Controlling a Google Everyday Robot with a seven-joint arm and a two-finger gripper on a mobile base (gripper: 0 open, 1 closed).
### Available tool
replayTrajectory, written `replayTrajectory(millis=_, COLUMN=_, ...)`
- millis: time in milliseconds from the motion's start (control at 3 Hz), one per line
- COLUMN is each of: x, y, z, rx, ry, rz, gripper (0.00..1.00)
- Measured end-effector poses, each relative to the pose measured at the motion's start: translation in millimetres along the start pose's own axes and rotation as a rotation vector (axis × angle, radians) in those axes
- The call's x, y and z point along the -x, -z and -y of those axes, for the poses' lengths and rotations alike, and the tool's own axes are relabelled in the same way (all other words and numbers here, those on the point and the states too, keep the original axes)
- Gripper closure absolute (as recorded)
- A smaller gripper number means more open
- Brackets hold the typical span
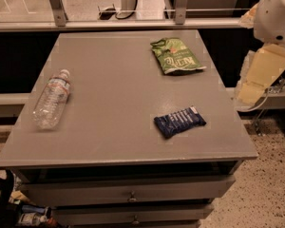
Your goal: Place water bottle upright
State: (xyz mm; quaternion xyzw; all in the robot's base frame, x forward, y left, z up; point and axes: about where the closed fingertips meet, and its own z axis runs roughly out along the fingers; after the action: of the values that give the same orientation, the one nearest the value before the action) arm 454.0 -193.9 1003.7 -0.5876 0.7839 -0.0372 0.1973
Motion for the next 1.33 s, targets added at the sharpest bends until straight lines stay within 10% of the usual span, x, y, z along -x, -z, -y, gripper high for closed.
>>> replayTrajectory(millis=667, x=78, y=-52, z=7, rx=0.151, ry=-0.281, rz=0.123, gripper=0.00)
replayTrajectory(millis=1333, x=161, y=-65, z=15, rx=0.128, ry=-0.474, rz=0.149, gripper=0.00)
